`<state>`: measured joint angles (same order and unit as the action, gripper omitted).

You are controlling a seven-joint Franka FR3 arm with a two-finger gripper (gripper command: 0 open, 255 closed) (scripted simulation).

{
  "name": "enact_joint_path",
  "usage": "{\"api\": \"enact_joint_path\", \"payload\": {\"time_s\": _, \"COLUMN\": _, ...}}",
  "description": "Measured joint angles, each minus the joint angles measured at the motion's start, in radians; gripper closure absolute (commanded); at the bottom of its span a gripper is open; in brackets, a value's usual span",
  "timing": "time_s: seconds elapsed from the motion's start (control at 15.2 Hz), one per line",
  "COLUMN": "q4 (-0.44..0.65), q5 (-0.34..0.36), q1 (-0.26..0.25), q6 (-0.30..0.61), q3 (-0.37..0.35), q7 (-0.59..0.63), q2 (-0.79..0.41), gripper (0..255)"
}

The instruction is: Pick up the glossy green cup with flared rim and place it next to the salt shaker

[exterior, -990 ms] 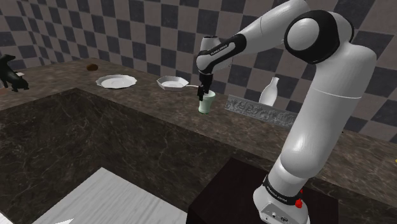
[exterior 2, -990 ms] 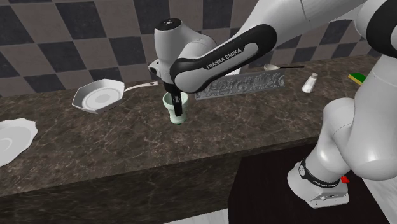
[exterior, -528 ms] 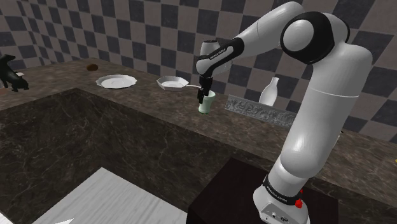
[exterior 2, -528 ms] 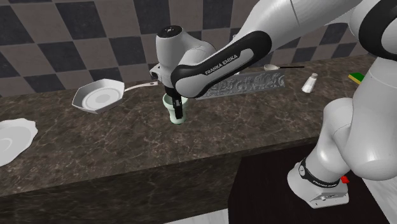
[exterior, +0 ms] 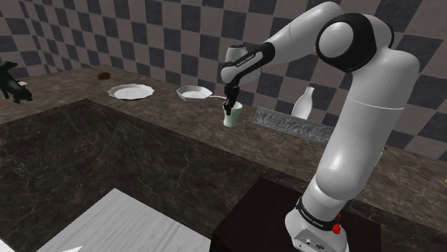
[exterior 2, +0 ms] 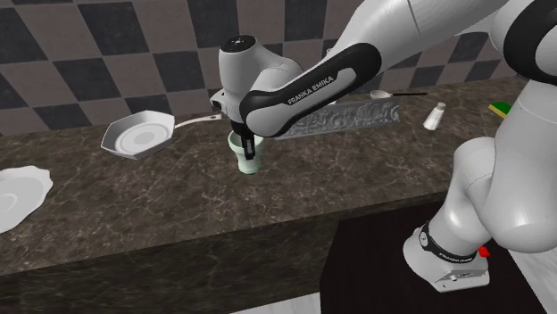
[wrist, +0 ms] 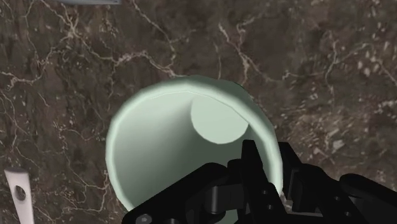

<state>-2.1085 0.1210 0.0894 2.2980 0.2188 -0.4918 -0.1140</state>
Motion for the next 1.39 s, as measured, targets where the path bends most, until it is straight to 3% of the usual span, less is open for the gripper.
{"api": "enact_joint_path", "payload": {"time_s": 0.4, "q4": 0.002, "q5": 0.0, "q1": 0.0, "q6": -0.005, "q3": 0.0, "q7": 0.0, "q2": 0.003, "gripper": 255}}
{"api": "enact_joint_path", "payload": {"time_s": 1.39, "q4": 0.112, "q5": 0.005, "q1": -0.006, "q6": -0.193, "q3": -0.003, "q7": -0.011, "q2": 0.08, "gripper": 255}}
